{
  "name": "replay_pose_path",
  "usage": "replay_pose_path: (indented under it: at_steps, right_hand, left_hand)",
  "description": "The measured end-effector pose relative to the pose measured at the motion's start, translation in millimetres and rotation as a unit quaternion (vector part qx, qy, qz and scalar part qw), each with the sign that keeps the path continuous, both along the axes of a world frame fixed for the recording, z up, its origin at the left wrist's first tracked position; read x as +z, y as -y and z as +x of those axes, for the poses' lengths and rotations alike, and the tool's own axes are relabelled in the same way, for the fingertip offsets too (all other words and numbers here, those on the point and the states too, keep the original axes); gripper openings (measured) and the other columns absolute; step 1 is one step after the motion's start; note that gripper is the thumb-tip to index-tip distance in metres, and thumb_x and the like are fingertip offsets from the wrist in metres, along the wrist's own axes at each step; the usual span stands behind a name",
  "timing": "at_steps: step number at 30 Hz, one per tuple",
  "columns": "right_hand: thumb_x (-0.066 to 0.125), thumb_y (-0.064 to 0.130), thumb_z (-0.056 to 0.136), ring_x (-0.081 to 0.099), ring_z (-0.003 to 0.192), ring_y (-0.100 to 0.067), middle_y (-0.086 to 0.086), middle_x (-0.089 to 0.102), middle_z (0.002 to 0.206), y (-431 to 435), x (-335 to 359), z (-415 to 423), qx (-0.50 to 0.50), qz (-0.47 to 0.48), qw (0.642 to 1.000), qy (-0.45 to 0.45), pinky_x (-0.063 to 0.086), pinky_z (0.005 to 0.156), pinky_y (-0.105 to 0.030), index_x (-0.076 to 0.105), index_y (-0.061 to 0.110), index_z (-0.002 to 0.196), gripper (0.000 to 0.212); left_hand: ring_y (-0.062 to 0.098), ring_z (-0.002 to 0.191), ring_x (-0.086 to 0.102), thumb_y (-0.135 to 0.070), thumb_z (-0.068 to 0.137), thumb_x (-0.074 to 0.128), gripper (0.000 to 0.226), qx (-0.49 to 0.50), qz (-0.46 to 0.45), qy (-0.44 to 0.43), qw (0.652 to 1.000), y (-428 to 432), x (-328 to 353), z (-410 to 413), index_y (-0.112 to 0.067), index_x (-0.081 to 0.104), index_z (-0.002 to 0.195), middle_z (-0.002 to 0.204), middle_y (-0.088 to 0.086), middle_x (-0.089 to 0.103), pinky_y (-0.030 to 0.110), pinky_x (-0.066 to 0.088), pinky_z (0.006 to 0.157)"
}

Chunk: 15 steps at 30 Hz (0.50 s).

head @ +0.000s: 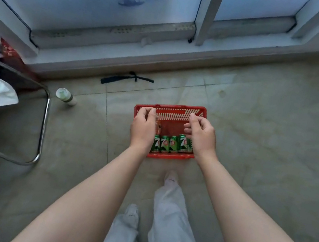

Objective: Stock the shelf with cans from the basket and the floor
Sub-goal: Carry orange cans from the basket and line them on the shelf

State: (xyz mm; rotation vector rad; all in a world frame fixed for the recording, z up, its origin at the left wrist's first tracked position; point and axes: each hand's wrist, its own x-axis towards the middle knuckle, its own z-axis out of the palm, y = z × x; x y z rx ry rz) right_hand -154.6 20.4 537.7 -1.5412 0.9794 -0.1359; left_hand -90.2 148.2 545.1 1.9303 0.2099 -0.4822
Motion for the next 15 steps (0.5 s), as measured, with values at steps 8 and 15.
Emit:
replay_pose_path:
  at_steps: [8,15]
  right_hand:
    - [0.056,0.046,0.094,0.068,0.082,-0.017,0.006,0.068,0.08,52.5,-80.1,49.0,0.059,-0.004,0.997,-0.049,0.057,0.084,-0.048,0.061,0.029,0.081,0.021]
    - [0.055,0.053,0.088,0.068,0.086,-0.021,0.005,0.069,0.081,73.0,-188.5,80.7,0.075,-0.012,0.993,-0.094,0.056,0.082,-0.051,0.061,0.032,0.076,0.025]
  left_hand:
    - [0.018,0.082,0.061,-0.033,0.1,0.044,0.019,0.057,0.029,-0.042,0.997,34.9,-93.8,50.0,-0.022,0.059,0.095,0.085,-0.007,0.065,0.038,0.051,0.08]
    - [0.024,0.083,0.063,-0.049,0.089,0.046,0.022,0.082,0.073,-0.076,0.991,12.3,-219.6,82.7,-0.031,0.058,0.081,0.083,-0.004,0.067,0.054,0.053,0.088]
